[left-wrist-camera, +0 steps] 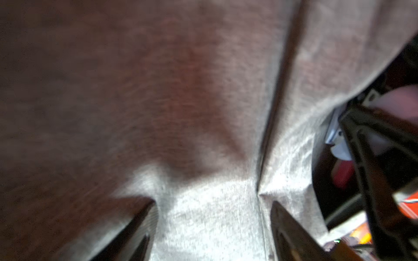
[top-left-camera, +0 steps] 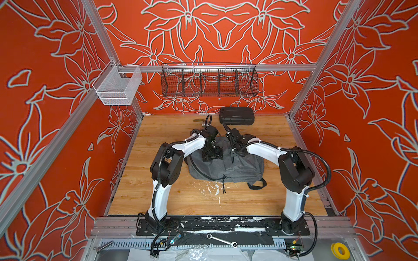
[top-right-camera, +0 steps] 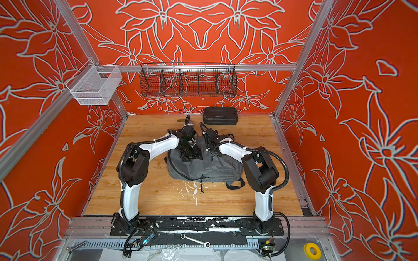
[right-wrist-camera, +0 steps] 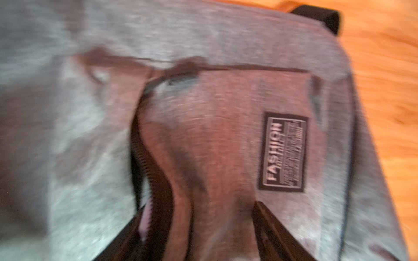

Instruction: Pack the student bag

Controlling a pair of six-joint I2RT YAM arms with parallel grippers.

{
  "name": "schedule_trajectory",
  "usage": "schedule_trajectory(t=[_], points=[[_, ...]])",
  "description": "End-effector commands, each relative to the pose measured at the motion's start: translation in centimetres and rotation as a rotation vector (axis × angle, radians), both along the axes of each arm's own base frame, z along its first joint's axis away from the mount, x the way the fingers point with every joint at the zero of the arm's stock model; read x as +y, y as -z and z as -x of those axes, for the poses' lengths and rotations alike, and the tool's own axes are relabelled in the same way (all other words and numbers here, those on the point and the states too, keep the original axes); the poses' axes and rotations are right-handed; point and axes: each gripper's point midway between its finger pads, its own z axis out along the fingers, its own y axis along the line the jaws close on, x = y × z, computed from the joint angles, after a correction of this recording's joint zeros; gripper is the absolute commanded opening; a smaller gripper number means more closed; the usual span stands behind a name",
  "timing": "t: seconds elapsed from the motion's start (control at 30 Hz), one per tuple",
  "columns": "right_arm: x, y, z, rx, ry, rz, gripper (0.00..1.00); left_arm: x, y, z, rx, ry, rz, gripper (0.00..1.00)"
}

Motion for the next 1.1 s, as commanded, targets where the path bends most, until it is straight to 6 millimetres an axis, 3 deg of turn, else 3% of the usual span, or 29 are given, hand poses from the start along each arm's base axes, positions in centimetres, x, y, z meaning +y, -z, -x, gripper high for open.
schedule_trajectory(t=[0.0,0.1,0.13,0.23,0.33,0.4,0.53,0.63,0.8,1.07], points=[[-4.4,0.4,0.5,0.008,0.120,0.211,0.78,3.5,4.5,2.5,0.142,-0.073,-0.069,0.72],[-3.5,1.7,0.2,0.055,0.109,0.196,0.81,4.4,4.1,2.5,0.127,-0.067,-0.084,0.70],[-2.4,1.6,0.2,0.081,0.075,0.153,0.83,4.5,3.7,2.5,0.122,-0.059,-0.090,0.70],[1.8,-1.5,0.2,0.032,-0.094,-0.055,0.85,4.1,1.7,1.9,0.077,-0.038,-0.066,0.70],[4.9,-6.6,0.4,-0.091,-0.292,-0.248,0.90,2.9,-2.0,0.7,0.006,-0.017,0.003,0.71],[6.1,-8.6,1.1,-0.088,-0.419,-0.326,0.93,2.1,-4.9,-0.2,-0.048,-0.005,0.041,0.74],[5.1,-10.0,1.0,-0.054,-0.509,-0.333,0.90,1.0,-10.3,-2.1,-0.154,-0.007,0.098,0.81],[4.5,-9.8,0.0,-0.080,-0.587,-0.364,0.83,0.3,-12.6,-3.4,-0.200,-0.028,0.133,0.83],[3.4,-8.7,-2.9,-0.108,-0.705,-0.421,0.65,-1.1,-12.5,-5.8,-0.178,-0.087,0.167,0.84],[2.5,-4.0,-6.1,-0.069,-0.945,-0.247,0.46,-2.6,-10.1,-8.3,-0.121,-0.141,0.162,0.84]])
